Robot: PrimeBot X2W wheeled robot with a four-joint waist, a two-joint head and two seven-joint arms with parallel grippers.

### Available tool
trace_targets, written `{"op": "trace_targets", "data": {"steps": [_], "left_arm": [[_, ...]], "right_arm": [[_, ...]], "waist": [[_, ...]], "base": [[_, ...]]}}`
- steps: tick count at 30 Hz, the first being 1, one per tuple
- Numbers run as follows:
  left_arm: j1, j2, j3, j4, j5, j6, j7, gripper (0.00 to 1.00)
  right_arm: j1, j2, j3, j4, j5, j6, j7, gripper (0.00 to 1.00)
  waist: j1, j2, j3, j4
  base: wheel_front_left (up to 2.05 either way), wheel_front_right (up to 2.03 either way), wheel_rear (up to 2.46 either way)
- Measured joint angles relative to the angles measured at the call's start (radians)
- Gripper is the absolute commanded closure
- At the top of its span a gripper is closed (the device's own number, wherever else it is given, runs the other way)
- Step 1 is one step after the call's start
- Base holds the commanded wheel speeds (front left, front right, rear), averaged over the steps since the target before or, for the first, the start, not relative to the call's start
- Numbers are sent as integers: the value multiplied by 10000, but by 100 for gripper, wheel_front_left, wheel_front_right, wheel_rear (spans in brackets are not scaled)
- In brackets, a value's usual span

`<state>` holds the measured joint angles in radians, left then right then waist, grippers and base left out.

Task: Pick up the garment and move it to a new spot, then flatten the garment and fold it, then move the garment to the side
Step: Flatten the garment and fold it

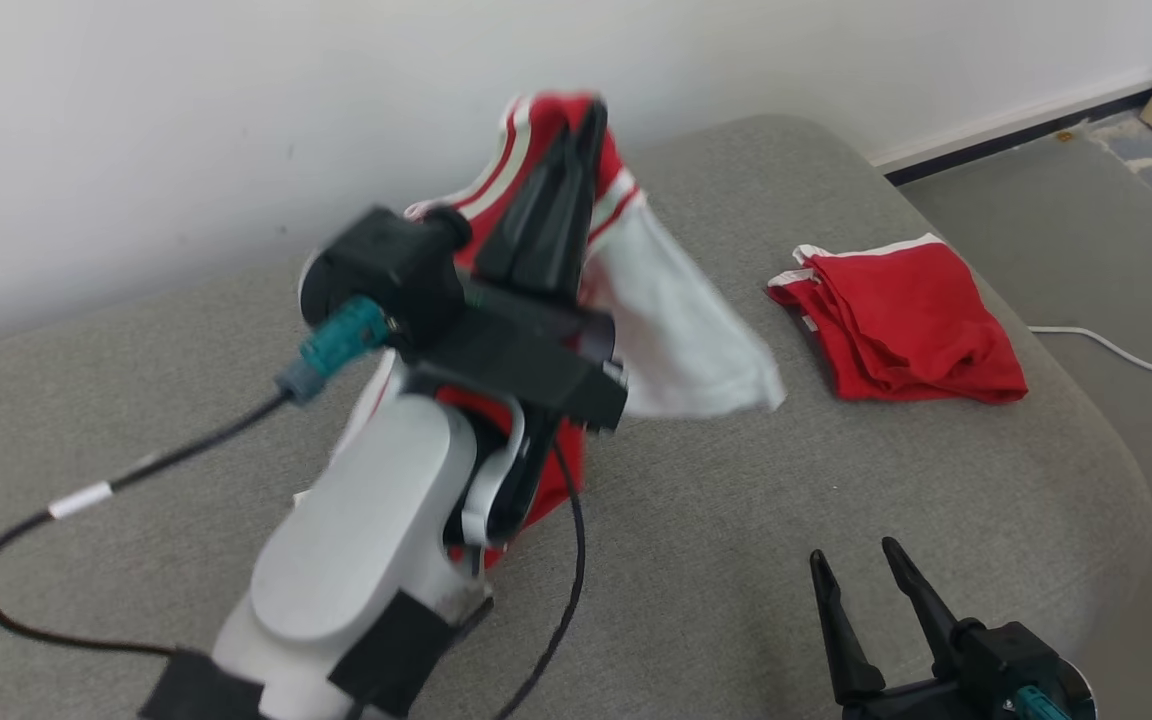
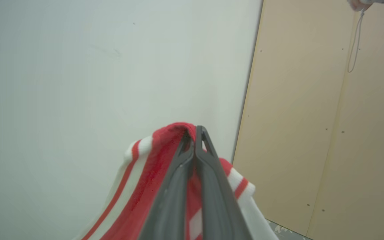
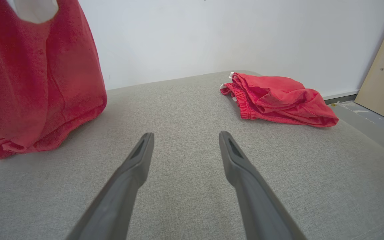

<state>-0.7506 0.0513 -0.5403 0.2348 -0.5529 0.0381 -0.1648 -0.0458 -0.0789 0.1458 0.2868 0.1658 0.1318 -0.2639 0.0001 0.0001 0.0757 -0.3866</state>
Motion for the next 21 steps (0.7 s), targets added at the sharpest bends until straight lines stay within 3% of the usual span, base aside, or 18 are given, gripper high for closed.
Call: {"op": "trace_targets", "data": {"steps": [7,12,15,21], "left_arm": [[-1747,0,-274,-107,-1666,522,-857,100],[-2260,-17,339,-1521,-2472,673,-978,100],[-1898,-23,546,-1965,-2612,671,-978,100],[-134,-23,775,-1248,-2568,516,-978,100]], "right_arm": [[-116,38,288,77,31,0,0,0],[-158,48,270,63,46,0,0,0],[-230,82,255,35,73,0,0,0],[-293,119,121,-82,54,0,0,0]], "waist": [[0,0,48,-360],[0,-1,239,-442],[0,-1,393,-326],[0,0,664,271]], "base": [[0,0,0],[0,0,0],[0,0,0],[0,0,0]]}}
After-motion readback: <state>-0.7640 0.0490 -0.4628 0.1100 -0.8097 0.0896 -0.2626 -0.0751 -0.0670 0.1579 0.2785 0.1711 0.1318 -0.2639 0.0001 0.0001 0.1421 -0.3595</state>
